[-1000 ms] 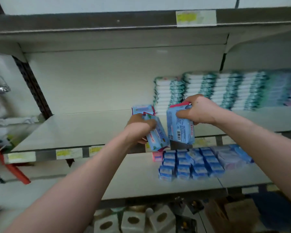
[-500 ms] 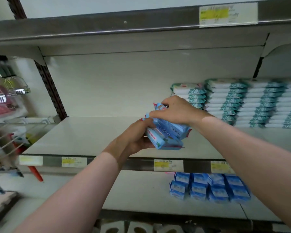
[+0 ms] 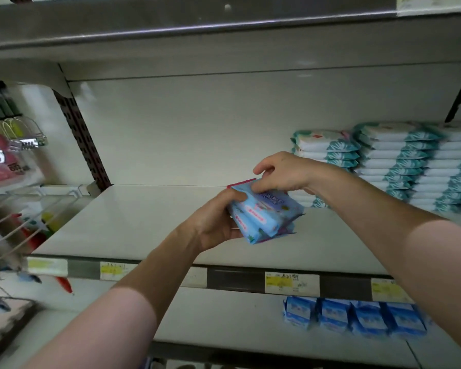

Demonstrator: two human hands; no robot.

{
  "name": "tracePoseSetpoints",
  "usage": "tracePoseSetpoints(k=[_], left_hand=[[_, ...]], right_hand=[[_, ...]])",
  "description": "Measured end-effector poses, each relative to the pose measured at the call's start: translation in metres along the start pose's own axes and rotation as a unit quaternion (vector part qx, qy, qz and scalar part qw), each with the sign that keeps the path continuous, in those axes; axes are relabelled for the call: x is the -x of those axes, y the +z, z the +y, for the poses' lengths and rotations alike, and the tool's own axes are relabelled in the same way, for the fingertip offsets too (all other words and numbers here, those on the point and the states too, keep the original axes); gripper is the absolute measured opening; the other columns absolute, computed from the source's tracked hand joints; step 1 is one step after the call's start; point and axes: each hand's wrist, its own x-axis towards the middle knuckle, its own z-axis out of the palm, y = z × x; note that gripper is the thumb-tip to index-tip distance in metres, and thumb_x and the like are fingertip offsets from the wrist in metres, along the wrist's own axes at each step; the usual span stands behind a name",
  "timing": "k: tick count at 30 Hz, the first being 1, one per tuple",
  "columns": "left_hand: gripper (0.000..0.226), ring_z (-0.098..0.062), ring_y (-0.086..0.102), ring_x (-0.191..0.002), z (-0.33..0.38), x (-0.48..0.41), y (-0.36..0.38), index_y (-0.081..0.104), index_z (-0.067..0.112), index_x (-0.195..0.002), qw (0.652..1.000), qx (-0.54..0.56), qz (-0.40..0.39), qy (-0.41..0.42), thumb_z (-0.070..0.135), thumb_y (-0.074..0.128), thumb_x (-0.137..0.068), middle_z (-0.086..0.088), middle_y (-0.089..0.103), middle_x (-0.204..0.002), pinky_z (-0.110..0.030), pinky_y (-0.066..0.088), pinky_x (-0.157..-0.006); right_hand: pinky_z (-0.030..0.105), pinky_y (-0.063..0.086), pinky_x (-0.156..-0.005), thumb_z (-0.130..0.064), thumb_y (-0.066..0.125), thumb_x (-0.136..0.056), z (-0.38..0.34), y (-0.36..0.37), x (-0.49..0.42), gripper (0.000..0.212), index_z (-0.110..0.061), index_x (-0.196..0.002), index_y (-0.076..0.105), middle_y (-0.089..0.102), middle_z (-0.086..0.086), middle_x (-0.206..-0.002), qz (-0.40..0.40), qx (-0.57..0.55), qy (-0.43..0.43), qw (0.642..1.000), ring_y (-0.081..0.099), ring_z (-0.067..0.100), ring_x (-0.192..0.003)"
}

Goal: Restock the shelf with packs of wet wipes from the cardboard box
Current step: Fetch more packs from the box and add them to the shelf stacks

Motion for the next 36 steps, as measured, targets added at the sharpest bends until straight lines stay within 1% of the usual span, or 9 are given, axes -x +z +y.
tracePoseSetpoints(k=[3, 9, 13, 16, 20, 24, 30, 33, 36], left_hand=[[0.045, -0.027, 0.064, -0.091, 0.01, -0.006, -0.01, 0.061, 0.011, -0.118, 1.0, 0.02, -0.006, -0.004, 0.03, 0.052, -0.078, -0.014, 0.067, -0.109, -0.035, 0.054, -0.078], [0.035, -0.026, 0.07, -0.083, 0.028, -0.022, -0.026, 0.063, 0.005, -0.118, 0.998, 0.023, 0.046, -0.033, 0.028, 0.047, -0.098, -0.016, 0.069, -0.109, -0.035, 0.058, -0.076], [0.021, -0.019, 0.068, -0.051, 0.031, -0.028, -0.043, 0.062, 0.007, -0.091, 0.983, 0.089, 0.152, -0.048, 0.022, 0.048, -0.097, -0.01, 0.071, -0.067, -0.027, 0.056, -0.046], [0.02, -0.016, 0.064, -0.042, 0.032, -0.031, -0.061, 0.058, 0.01, -0.085, 0.964, 0.153, 0.214, -0.034, 0.025, 0.051, -0.096, -0.005, 0.068, -0.055, -0.021, 0.05, -0.04], [0.018, -0.018, 0.067, -0.048, 0.03, -0.037, -0.073, 0.06, 0.01, -0.089, 0.951, 0.211, 0.227, -0.009, 0.027, 0.054, -0.094, -0.006, 0.07, -0.062, -0.027, 0.057, -0.059], [0.016, -0.025, 0.071, -0.063, 0.031, -0.05, -0.047, 0.063, 0.007, -0.096, 0.969, 0.18, 0.167, -0.001, 0.021, 0.054, -0.093, -0.012, 0.073, -0.079, -0.037, 0.059, -0.055], [0.016, -0.029, 0.067, -0.083, 0.033, -0.071, -0.023, 0.063, 0.009, -0.104, 0.974, 0.171, 0.147, 0.002, 0.018, 0.061, -0.091, -0.012, 0.073, -0.094, -0.043, 0.054, -0.068], [0.013, -0.028, 0.067, -0.08, 0.032, -0.08, -0.024, 0.063, 0.01, -0.101, 0.972, 0.17, 0.164, -0.006, 0.017, 0.062, -0.09, -0.011, 0.073, -0.086, -0.044, 0.054, -0.067], [0.012, -0.028, 0.067, -0.081, 0.029, -0.089, -0.023, 0.063, 0.009, -0.101, 0.971, 0.169, 0.171, -0.009, 0.016, 0.063, -0.09, -0.011, 0.073, -0.086, -0.044, 0.054, -0.067]], right_hand=[[0.029, 0.048, -0.091, -0.045, 0.073, -0.078, 0.004, -0.004, -0.006, 0.058, -0.02, -0.128, 0.056, 0.057, -0.002, -0.115, -0.015, -0.036, 0.03, 0.999, 0.059, 0.017, -0.107], [0.018, 0.05, -0.052, -0.026, 0.07, -0.085, 0.021, 0.001, -0.02, 0.021, -0.009, -0.095, 0.066, 0.064, 0.007, -0.083, -0.007, -0.272, 0.107, 0.956, 0.058, 0.014, -0.063], [0.023, 0.057, -0.051, -0.012, 0.068, -0.086, 0.035, 0.007, -0.024, 0.01, -0.007, -0.084, 0.06, 0.061, 0.009, -0.077, 0.056, -0.427, 0.143, 0.891, 0.062, 0.017, -0.064], [0.025, 0.058, -0.054, -0.009, 0.066, -0.088, 0.046, 0.009, -0.025, 0.014, -0.004, -0.079, 0.057, 0.059, 0.01, -0.079, 0.122, -0.498, 0.154, 0.845, 0.062, 0.018, -0.065], [0.025, 0.058, -0.051, -0.007, 0.068, -0.087, 0.06, 0.017, -0.029, 0.012, 0.0, -0.088, 0.058, 0.059, 0.017, -0.101, 0.167, -0.507, 0.164, 0.83, 0.063, 0.019, -0.071], [0.023, 0.057, -0.049, -0.008, 0.068, -0.087, 0.063, 0.027, -0.036, 0.017, 0.002, -0.096, 0.057, 0.058, 0.018, -0.105, 0.169, -0.518, 0.167, 0.821, 0.061, 0.019, -0.071], [0.022, 0.054, -0.043, -0.002, 0.068, -0.085, 0.064, 0.031, -0.048, 0.02, 0.004, -0.1, 0.056, 0.056, 0.018, -0.102, 0.177, -0.479, 0.171, 0.842, 0.061, 0.021, -0.072], [0.026, 0.058, -0.053, -0.002, 0.062, -0.088, 0.067, 0.031, -0.055, 0.005, -0.003, -0.092, 0.063, 0.063, 0.014, -0.095, 0.174, -0.375, 0.161, 0.896, 0.064, 0.022, -0.071], [0.041, 0.06, -0.071, -0.003, 0.053, -0.085, 0.068, 0.038, -0.059, 0.015, -0.008, -0.094, 0.065, 0.064, 0.011, -0.091, 0.158, -0.213, 0.125, 0.956, 0.065, 0.027, -0.076]])
